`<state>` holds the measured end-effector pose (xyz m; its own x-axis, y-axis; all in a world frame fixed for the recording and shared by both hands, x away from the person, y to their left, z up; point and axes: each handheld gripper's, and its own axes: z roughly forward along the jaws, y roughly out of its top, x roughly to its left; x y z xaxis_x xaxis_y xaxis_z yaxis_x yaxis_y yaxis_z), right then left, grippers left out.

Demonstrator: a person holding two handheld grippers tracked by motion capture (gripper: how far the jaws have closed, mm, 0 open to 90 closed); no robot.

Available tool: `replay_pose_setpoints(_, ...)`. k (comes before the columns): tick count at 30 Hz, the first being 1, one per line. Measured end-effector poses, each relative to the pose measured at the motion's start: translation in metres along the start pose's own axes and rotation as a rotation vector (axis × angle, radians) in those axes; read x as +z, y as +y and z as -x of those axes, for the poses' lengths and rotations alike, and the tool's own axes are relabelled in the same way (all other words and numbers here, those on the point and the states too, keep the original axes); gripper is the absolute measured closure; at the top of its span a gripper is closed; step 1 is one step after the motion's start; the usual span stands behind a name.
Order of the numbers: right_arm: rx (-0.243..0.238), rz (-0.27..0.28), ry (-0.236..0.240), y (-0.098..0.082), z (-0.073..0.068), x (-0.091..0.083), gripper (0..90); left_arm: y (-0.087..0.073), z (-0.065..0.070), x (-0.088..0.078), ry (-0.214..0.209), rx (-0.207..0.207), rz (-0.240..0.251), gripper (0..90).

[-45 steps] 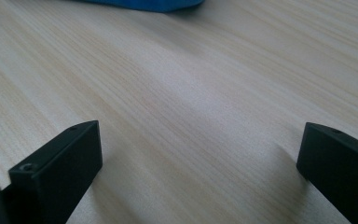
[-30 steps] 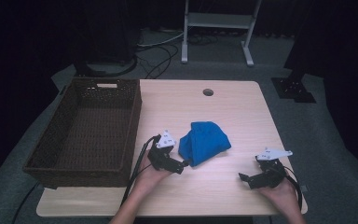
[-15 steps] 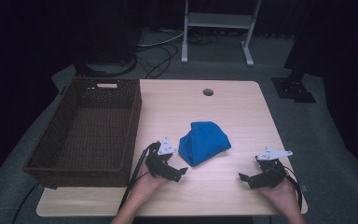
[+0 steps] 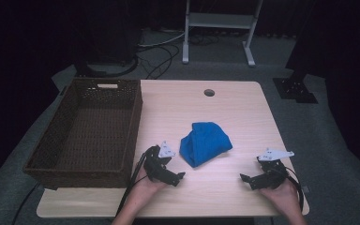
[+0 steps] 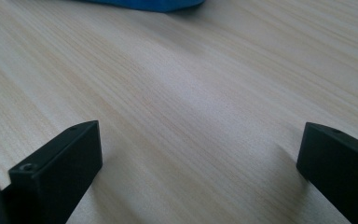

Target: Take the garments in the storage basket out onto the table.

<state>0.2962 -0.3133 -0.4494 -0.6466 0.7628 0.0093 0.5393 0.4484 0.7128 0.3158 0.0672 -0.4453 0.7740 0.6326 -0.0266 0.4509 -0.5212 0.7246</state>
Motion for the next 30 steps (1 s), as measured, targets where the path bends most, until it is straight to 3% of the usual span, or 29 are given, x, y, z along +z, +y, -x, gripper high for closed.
replay_pose_setpoints(5, -0.001, 0.0, 0.0, 0.0, 0.0, 0.0, 0.0, -0.001, 0.001, 0.0, 0.036, 0.02, -0.016, 0.0)
replay_pose_setpoints(10, 0.011, 0.009, 0.019, 0.0, 0.002, -0.001, 0.0, -0.002, 0.003, -0.001, 0.051, 0.008, -0.017, 0.0)
replay_pose_setpoints(30, 0.009, 0.07, 0.012, 0.017, 0.0, -0.006, 0.0, -0.002, 0.005, -0.001, 0.052, 0.006, -0.018, 0.0)
